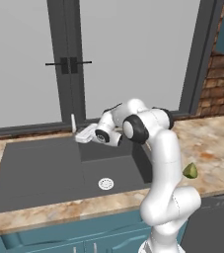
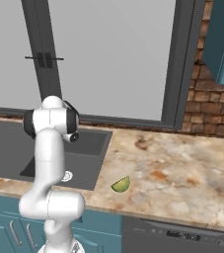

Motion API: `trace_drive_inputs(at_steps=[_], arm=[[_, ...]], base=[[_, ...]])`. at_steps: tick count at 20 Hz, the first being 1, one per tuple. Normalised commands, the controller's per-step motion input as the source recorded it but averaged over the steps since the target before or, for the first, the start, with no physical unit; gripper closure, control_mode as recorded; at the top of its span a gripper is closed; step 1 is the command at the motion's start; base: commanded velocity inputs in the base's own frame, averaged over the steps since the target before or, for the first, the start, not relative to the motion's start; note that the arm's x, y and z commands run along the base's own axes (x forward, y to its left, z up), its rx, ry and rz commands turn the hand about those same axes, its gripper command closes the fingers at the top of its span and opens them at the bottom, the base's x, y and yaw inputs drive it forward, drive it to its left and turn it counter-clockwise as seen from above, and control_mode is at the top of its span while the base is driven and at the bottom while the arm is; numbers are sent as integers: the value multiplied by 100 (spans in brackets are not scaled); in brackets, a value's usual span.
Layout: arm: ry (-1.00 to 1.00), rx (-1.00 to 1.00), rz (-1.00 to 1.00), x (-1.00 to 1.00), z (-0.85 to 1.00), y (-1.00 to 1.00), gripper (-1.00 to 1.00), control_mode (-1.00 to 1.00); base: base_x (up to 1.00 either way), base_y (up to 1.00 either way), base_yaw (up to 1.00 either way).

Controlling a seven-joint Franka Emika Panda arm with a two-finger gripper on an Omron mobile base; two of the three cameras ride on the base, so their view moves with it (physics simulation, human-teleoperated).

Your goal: Turn on the sink faucet. Then move the lemon wedge from the counter to the sink. Turn off the sink. Move the vegetable from the sink to the pot next to the stove. Finally move the pot to the rear left burner.

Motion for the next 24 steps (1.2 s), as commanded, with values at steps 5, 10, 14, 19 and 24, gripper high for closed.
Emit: trace_drive_inputs(at_steps=[5,10,14,19,24], arm=[[8,0,-6,4,-11,-30,100,-100],[3,0,-4,6,-17,-37,100,-100],[1,0,-5,0,-15,-51,100,-100],[0,0,-4,0,-10,-44,100,-100],[-1,0,0,0,7,-2,-100,-100]], base=[[0,0,0],[0,0,0],[0,0,0],[0,0,0],[0,0,0]])
